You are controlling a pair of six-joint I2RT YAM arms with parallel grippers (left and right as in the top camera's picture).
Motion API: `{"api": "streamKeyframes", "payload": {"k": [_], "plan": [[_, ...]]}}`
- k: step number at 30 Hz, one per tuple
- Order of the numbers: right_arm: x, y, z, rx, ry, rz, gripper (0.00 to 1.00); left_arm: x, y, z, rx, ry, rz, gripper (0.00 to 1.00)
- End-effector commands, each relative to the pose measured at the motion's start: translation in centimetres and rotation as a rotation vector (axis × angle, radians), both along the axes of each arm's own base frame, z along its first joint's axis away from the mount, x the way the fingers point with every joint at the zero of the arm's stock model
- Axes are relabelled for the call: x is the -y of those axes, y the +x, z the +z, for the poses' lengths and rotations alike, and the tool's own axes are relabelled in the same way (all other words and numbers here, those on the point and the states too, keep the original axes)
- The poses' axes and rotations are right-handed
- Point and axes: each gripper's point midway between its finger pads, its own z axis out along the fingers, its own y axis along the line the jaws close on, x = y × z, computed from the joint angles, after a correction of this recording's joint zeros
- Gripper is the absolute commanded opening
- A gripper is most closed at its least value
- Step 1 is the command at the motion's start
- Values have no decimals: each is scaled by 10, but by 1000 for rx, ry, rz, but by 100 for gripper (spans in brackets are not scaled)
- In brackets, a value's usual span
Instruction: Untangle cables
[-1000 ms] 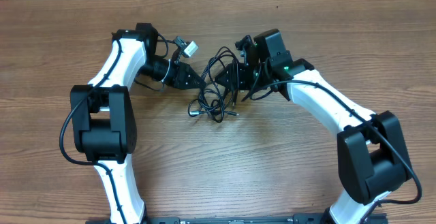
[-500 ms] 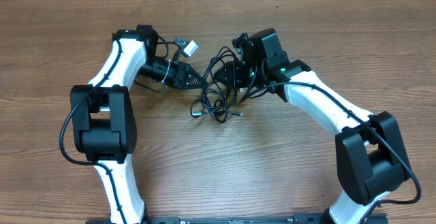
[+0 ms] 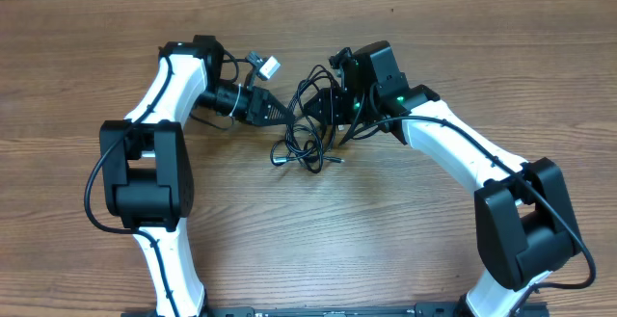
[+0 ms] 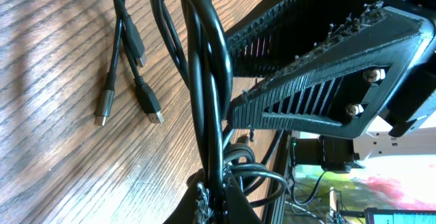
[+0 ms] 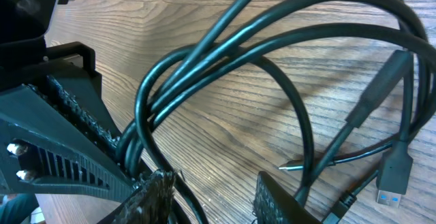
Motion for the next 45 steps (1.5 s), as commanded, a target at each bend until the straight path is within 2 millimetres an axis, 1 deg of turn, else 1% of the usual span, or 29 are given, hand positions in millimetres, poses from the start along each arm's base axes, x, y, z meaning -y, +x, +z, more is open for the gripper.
{"api": "streamKeyframes", "payload": {"k": [1,5,10,16,20,25,30,31,34,37,41,45], "plan": [[-8,-6,-2,1,-2,23,39,11,-2,9,34,-61,-25,4],[-13,-10,-3,10,-17,30,38,15,-4,8,37,-58,-37,4],[-13,-8,-7,25,-55,11,38,16,-4,8,37,-57,-40,4],[-3,1,-12,58,-118,-44,38,16,-5,8,37,-58,-42,4],[0,7,-12,78,-134,-65,37,16,-5,8,37,-58,-42,4],[11,19,-13,111,-182,-139,26,16,-5,8,37,-57,-42,4],[28,30,-16,125,-245,-247,9,16,-4,7,41,-53,-43,4],[32,32,-17,131,-260,-262,7,16,-4,7,42,-49,-44,4],[50,37,-21,119,-313,-355,4,15,-3,6,47,-46,-42,4],[65,39,-25,111,-355,-393,4,12,-1,6,54,-46,-34,4],[86,41,-30,86,-399,-434,4,5,3,6,54,-46,-15,4],[109,43,-35,54,-429,-475,4,-7,8,6,53,-46,16,4]]}}
